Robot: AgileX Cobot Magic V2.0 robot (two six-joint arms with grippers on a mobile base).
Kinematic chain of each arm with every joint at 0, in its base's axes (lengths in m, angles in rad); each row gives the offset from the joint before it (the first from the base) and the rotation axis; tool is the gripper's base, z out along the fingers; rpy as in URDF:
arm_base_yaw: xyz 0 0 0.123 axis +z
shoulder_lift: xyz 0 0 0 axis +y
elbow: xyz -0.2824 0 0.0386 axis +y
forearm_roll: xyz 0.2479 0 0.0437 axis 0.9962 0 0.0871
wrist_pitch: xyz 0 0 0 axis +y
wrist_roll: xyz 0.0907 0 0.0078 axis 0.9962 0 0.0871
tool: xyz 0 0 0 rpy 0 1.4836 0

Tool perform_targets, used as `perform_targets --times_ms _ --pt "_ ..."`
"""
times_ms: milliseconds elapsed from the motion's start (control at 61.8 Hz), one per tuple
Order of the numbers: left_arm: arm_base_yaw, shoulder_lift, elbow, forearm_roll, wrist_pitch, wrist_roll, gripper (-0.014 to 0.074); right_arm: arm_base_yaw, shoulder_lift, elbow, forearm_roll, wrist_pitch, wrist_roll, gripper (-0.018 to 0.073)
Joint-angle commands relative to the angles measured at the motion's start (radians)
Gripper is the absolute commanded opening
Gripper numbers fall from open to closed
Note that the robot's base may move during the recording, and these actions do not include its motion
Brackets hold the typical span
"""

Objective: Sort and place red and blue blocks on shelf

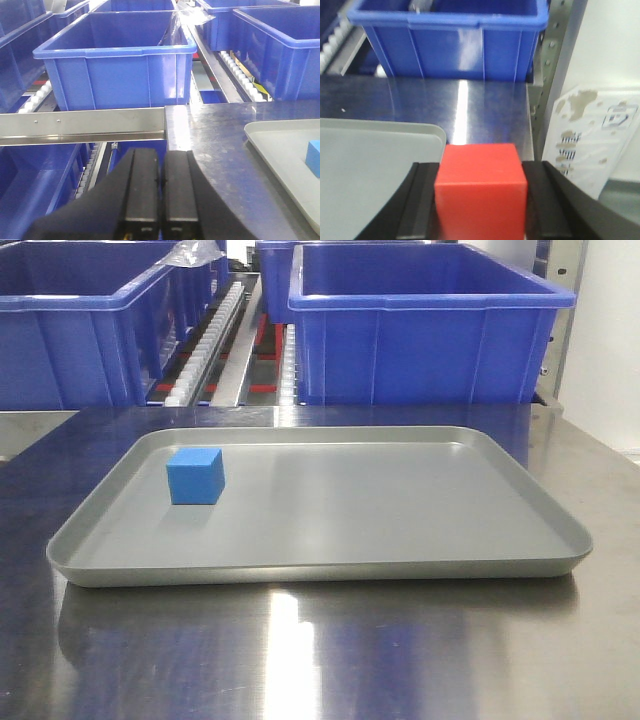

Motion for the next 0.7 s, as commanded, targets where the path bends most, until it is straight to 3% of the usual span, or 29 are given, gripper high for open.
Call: perform_targets --times_ms 0,308,680 --pt "-0.005 -0.020 0.045 -0.006 -0.091 0.000 0.0123 -0.006 -0.108 0.020 0.001 -0.096 -0.008 0.0050" --pt "-0.005 -0.020 0.045 -0.006 -0.091 0.000 0.0123 -0.006 -0.380 0.107 0.001 -0.092 -0.008 0.0050" --pt "-0.005 -0.020 0.045 -0.006 -0.091 0.000 0.0123 -0.006 -0.398 0.107 0.001 -0.088 -0.008 0.0050"
